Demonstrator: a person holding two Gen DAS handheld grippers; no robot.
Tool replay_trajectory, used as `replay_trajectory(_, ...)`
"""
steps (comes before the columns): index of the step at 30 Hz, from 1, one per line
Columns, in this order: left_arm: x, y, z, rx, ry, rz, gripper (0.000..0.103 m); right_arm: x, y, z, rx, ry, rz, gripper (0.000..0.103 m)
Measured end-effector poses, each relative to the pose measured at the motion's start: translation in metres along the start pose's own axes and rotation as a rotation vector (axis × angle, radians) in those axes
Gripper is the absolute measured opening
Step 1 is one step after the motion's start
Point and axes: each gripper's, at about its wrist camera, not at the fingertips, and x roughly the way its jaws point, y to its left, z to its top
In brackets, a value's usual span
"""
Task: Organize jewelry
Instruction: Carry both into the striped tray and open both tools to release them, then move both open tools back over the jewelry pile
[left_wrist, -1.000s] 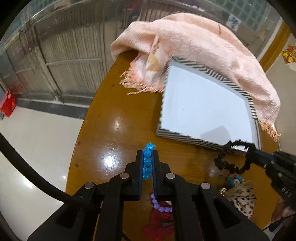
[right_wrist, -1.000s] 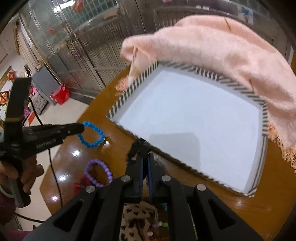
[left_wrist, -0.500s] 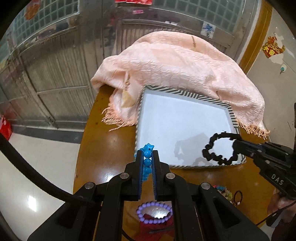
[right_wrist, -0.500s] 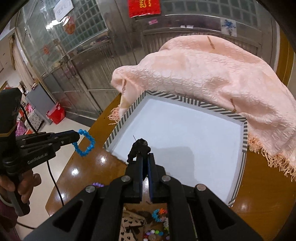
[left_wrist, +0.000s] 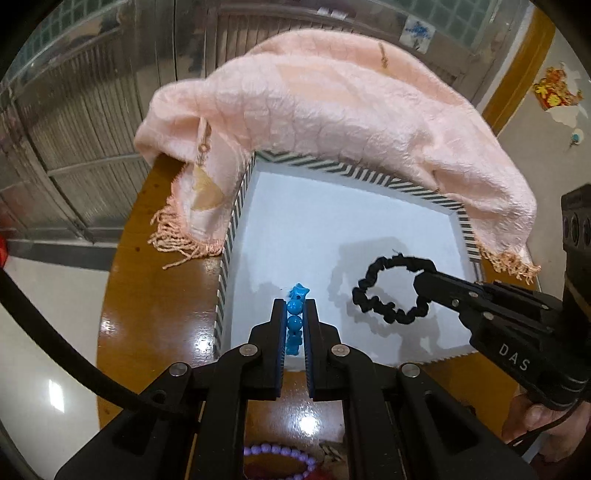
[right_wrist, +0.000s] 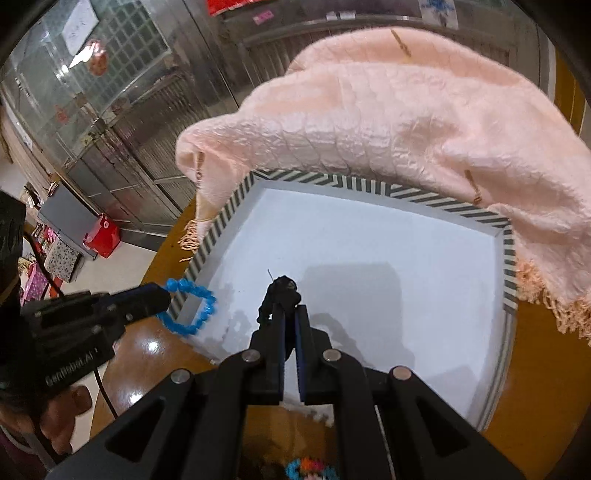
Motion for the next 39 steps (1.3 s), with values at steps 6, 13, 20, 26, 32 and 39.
replay_trajectory(6,0.031,0.021,0.001,-0.064,0.059,0.017,0.0,0.038,-0.008,0.015,0.036,0.042,0.031,0.004)
replay_trajectory(13,0.048,0.033,-0.006,-0.082,0.1,0.048,0.0,0.08,-0.009,0.025,0.058,0.096,0.048,0.004)
replay_trajectory(20,0.048,0.041,-0.01,-0.096,0.092,0.102,0.0,0.106,0.001,0.024,0.015,0.146,0.03,0.018)
replay_trajectory(26,0.044,0.032,-0.018,-0.056,0.099,0.115,0.01,0.083,-0.005,0.016,0.04,0.098,0.028,0.064)
replay_trajectory(32,0.024,0.027,-0.027,-0.052,0.064,0.129,0.012,0.035,-0.016,-0.004,0.046,0.074,-0.004,0.071)
replay_trajectory(39,-0.012,0.022,-0.038,-0.028,0.002,0.149,0.012,-0.017,-0.013,-0.03,0.039,0.027,-0.048,0.083)
